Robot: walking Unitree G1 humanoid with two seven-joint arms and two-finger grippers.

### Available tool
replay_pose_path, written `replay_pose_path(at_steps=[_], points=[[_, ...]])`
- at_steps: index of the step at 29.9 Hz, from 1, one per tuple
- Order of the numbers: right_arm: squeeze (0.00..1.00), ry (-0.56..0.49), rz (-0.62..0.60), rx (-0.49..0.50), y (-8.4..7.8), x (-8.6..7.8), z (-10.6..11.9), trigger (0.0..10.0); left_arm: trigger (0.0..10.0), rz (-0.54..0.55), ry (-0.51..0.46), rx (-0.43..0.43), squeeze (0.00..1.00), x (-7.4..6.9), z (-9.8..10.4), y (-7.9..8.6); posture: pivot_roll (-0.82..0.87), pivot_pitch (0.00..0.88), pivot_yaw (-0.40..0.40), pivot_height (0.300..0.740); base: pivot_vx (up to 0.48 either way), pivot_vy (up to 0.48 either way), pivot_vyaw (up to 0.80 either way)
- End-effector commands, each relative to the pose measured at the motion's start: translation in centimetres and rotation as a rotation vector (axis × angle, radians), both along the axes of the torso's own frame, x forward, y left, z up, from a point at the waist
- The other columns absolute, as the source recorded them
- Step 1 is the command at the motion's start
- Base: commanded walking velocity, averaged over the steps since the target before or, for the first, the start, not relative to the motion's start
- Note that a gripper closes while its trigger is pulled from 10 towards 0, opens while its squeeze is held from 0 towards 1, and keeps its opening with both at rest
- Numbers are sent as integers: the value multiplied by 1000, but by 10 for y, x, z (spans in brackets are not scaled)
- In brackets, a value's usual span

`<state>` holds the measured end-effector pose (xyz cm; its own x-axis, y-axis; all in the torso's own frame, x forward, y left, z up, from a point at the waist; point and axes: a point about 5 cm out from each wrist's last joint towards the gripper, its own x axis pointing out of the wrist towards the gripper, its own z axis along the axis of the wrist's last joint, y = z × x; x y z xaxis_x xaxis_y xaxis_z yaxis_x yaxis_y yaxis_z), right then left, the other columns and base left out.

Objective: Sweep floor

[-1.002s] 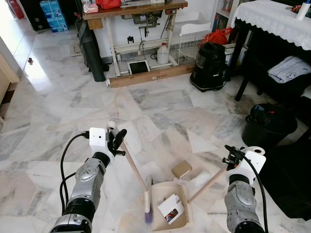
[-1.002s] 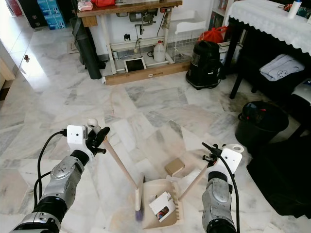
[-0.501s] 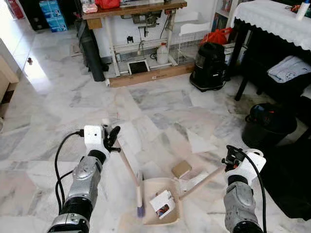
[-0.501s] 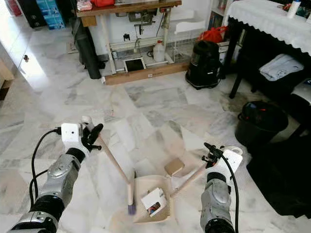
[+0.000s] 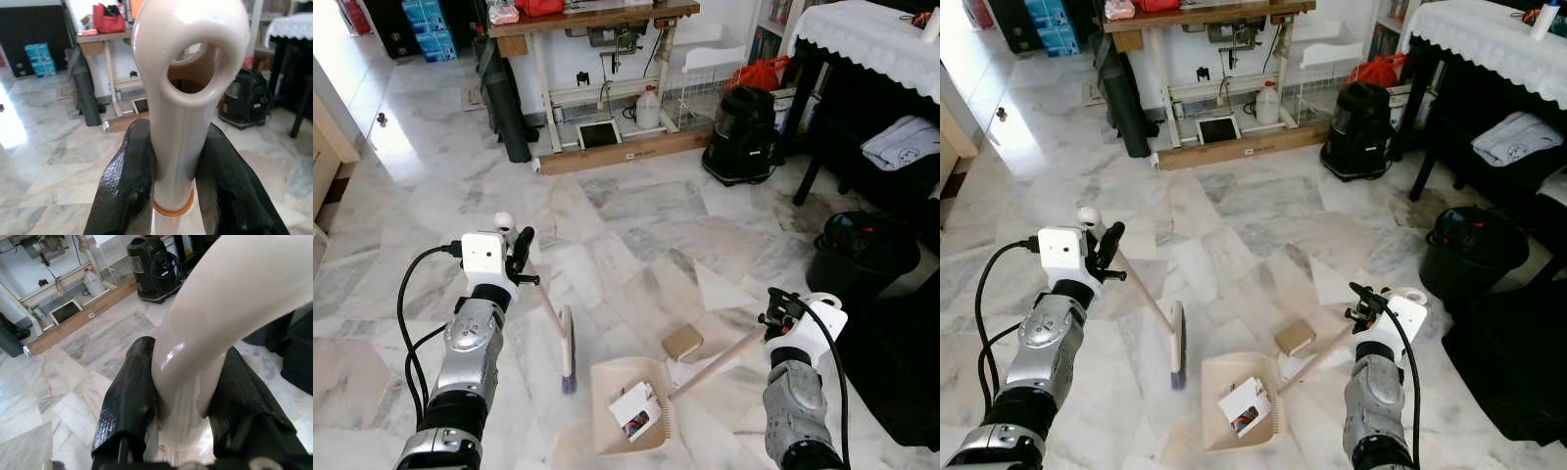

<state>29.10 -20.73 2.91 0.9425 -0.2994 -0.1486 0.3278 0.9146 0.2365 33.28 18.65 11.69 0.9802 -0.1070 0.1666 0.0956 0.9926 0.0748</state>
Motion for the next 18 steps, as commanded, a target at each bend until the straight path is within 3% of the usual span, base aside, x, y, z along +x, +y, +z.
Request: replay_pose_path(at_steps=[1,3,5,8,18], points=[[0,-60,1,-14,-2,8,13,10000,10000,-31,-9,97,0,-5,-5,-3,-87,0,30,740,0,0,0],[0,-64,4,-25,-2,8,14,10000,10000,-23,26,99,0,-10,-16,-4,-90,0,32,740,0,0,0],[0,-64,2,-39,-3,7,14,10000,10000,18,53,49,0,-12,-23,-1,-96,0,32,740,0,0,0],[0,-78,-12,-48,-7,8,18,10000,10000,39,48,10,0,-12,-21,-1,-89,0,29,740,0,0,0],[0,-87,-17,-90,-11,9,23,10000,10000,34,40,-2,0,-9,-19,-6,-97,0,25,740,0,0,0]])
